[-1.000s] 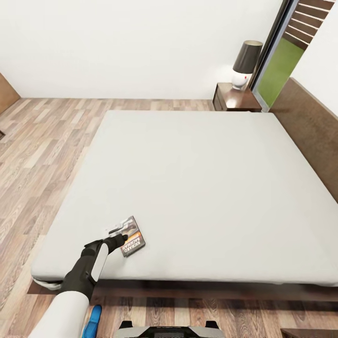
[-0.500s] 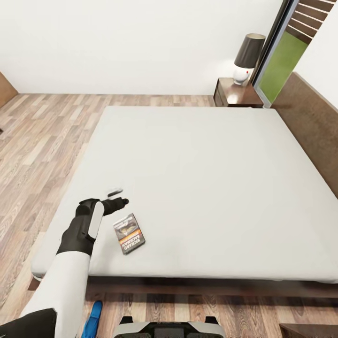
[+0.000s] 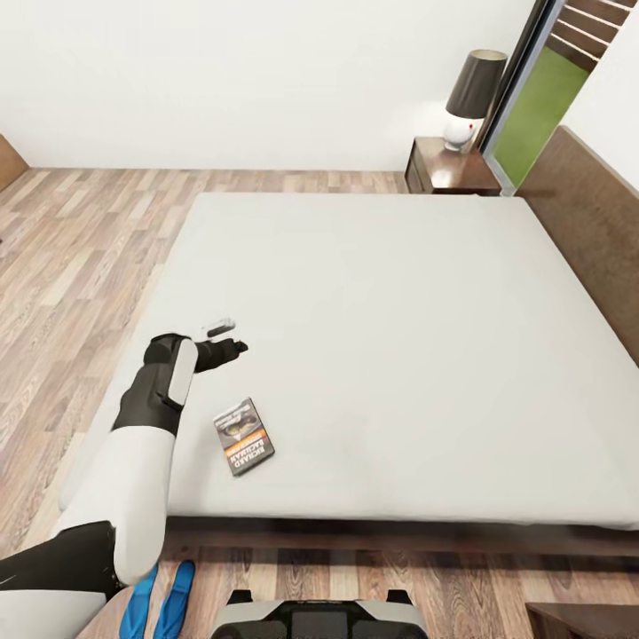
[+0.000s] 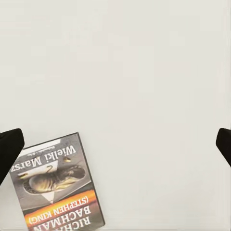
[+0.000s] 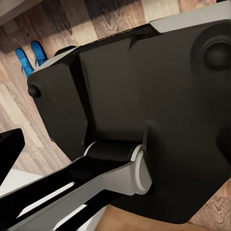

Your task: In the bedroom, move the book from the bed onto either nightstand, and place the two sandals side by side next to the bed.

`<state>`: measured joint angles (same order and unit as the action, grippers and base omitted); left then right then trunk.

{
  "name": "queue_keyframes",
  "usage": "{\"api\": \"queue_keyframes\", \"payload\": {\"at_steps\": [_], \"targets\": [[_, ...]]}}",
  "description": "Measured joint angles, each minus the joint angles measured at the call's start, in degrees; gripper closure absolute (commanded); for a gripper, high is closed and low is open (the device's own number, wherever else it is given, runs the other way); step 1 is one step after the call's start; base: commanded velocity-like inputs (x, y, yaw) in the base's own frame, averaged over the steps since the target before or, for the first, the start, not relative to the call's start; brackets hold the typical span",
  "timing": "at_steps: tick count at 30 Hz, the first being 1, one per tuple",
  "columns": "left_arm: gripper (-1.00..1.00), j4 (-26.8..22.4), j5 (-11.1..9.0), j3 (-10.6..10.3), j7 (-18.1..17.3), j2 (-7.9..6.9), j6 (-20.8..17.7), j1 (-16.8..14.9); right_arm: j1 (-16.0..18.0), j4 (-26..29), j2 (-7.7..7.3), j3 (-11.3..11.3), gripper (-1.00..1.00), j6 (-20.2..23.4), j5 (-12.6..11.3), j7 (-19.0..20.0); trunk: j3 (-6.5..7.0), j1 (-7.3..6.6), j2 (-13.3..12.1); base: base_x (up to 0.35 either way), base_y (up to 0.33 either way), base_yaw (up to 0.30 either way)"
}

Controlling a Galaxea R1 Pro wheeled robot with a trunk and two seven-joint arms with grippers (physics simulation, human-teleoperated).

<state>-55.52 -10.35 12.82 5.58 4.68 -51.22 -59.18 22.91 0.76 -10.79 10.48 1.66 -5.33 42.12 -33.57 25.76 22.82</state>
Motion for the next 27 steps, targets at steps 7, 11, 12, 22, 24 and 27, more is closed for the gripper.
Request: {"api": "queue_keyframes", "payload": {"at_steps": [7, 11, 12, 22, 24, 27], "targets": [[-1.0, 1.31, 0.07, -0.1, -0.1, 0.01, 0.12, -0.03, 0.0, 0.0, 0.0, 0.01, -1.0, -0.13, 0.0, 0.13, -0.25, 0.0, 0.0, 0.0, 0.0, 0.0], [-1.0, 1.41, 0.14, -0.11, -0.15, 0.01, 0.33, 0.09, -0.01, 0.0, 0.0, 0.03, -1.0, -0.2, 0.0, 0.23, -0.45, 0.21, 0.39, 0.0, 0.0, 0.0], [-1.0, 1.42, 0.15, -0.11, -0.16, 0.01, 0.53, 0.13, -0.01, 0.0, 0.0, 0.03, -1.0, -0.23, -0.01, 0.25, -0.63, 0.43, 0.79, 0.0, 0.0, 0.0], [-1.0, 1.44, 0.25, -0.27, -0.11, 0.19, 0.92, 0.32, 0.0, 0.0, -0.01, 0.04, -1.0, -0.31, -0.07, 0.29, -2.44, 2.63, 4.82, 0.0, 0.0, 0.0], [-1.0, 1.47, 0.22, -0.28, -0.14, 0.23, 0.92, 0.37, 0.0, 0.0, 0.0, 0.04, -1.0, -0.31, -0.07, 0.28, -2.8, 3.07, 5.62, 0.0, 0.0, 0.0], [-1.0, 1.81, 0.13, -0.29, -0.15, 0.26, 0.93, 0.4, 0.0, 0.0, -0.04, 0.04, -1.0, -0.31, -0.08, 0.27, -3.34, 3.73, 6.83, 0.0, 0.0, 0.0]]}}
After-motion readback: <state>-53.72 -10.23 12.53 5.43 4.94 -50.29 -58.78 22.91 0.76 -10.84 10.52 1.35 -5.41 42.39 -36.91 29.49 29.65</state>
